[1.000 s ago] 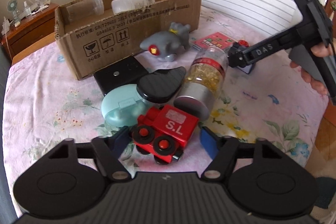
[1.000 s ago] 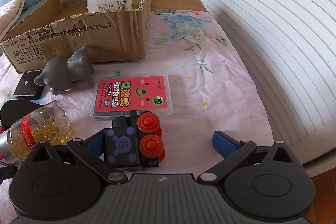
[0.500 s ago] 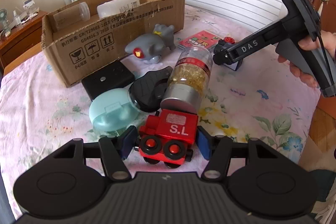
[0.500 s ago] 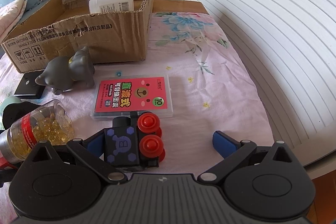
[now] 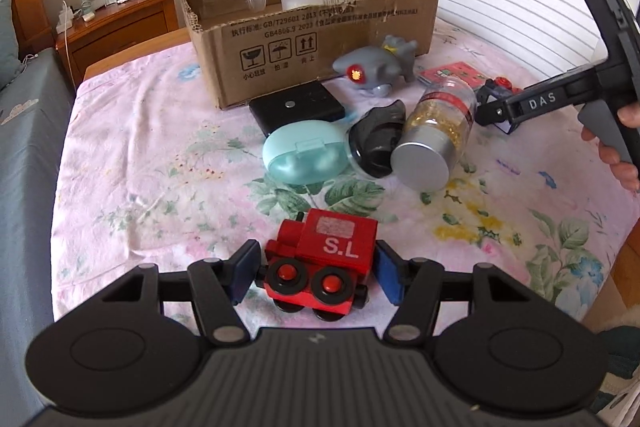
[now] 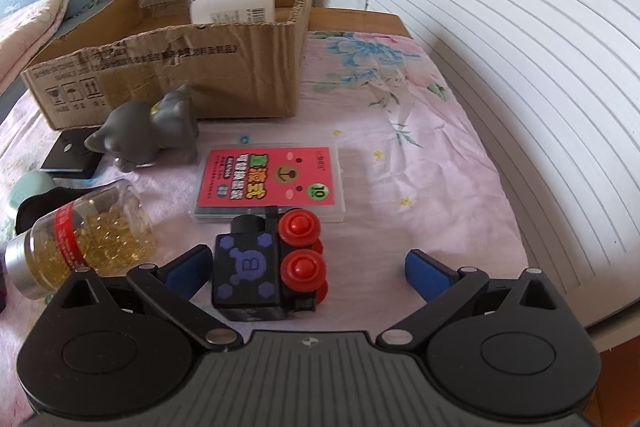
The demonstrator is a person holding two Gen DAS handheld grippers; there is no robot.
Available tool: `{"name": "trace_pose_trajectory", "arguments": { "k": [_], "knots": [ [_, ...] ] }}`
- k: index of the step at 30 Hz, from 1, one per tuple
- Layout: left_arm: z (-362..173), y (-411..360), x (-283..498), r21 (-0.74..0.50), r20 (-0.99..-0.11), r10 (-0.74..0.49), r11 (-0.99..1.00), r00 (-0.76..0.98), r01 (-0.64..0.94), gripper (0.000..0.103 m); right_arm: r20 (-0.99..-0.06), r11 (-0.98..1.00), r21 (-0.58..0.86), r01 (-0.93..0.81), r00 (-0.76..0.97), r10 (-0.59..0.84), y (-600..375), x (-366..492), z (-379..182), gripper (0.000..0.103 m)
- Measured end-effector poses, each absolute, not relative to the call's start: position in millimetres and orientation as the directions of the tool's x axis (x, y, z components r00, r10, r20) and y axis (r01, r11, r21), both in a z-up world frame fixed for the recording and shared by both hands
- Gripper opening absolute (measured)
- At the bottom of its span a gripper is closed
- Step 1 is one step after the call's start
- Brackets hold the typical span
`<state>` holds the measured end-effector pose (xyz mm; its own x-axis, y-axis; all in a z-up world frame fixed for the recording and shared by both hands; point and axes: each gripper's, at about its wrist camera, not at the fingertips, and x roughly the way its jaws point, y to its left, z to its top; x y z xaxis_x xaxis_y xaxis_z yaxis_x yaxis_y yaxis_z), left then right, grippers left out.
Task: Organize rigid objects
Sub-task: 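Grasp the red S.L train with the left gripper while the right grasps the navy block toy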
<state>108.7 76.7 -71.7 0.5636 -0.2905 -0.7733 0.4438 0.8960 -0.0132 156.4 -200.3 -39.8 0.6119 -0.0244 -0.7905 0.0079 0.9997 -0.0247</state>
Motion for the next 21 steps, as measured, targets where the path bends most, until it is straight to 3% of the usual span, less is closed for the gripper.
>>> {"name": "trace_pose_trajectory", "arguments": {
  "k": [5,9,21],
  "knots": [
    [-72.1,77.5,109.6,-0.010,-0.771,-0.290,0.896,0.567,0.444,0.064,-0.785,0.999,-0.022,-0.034,0.620,0.004,-196.6,152.1,-39.8,0.103],
    [-74.1,78.3,109.3,-0.004,-0.769,-0.278,0.903,0.576,0.431,0.073,-0.776,0.997,-0.021,-0.069,0.630,0.027,-197.3,148.5,-40.0,0.102],
    [-73.1,78.9,109.5,-0.011,-0.771,-0.295,0.892,0.564,0.452,0.071,-0.749,0.992,-0.023,-0.122,0.659,0.064,-194.0,140.1,-34.1,0.069]
  ]
}}
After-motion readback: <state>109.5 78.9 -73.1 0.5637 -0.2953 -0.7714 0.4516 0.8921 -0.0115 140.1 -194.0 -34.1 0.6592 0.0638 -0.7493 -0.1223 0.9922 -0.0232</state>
